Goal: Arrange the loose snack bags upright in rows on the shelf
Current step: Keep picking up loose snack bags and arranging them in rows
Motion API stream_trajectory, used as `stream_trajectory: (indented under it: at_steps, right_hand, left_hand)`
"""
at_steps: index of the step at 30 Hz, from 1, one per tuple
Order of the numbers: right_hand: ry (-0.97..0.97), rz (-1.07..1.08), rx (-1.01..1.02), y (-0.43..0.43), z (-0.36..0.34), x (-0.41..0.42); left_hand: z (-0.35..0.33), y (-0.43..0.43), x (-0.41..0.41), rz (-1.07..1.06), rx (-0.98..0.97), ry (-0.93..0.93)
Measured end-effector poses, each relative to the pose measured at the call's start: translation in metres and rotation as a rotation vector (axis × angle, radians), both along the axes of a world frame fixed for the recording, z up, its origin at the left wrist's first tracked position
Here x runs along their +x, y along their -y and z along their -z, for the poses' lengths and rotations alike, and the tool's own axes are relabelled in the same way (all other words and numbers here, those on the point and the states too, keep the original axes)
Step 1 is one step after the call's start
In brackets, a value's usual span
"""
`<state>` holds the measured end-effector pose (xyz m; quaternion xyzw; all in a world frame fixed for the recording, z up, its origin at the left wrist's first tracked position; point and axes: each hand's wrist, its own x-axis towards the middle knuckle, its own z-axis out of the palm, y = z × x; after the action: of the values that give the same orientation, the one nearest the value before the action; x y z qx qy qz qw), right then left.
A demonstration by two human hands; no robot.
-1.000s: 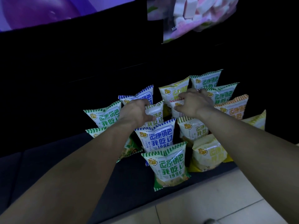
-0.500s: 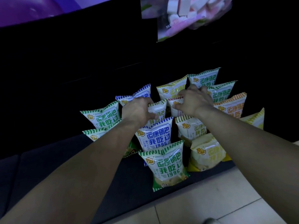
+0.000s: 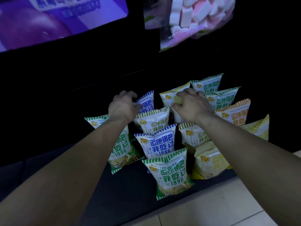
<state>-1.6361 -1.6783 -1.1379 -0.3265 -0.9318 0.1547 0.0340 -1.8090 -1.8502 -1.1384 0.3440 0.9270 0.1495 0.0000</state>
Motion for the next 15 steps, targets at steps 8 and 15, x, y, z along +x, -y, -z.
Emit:
stream_trajectory:
  at_steps: [8,15]
  right_hand:
    - [0.035,-0.029,-0.047,0.002,0.009,-0.015]
    - [0.039,-0.03,-0.042,0.0,0.014,-0.016]
  left_hand:
    - [0.005,-0.012,-0.002,-0.066,-0.088,0.044]
    - [-0.004,-0.026,0.006,-0.084,-0.135,0.006]
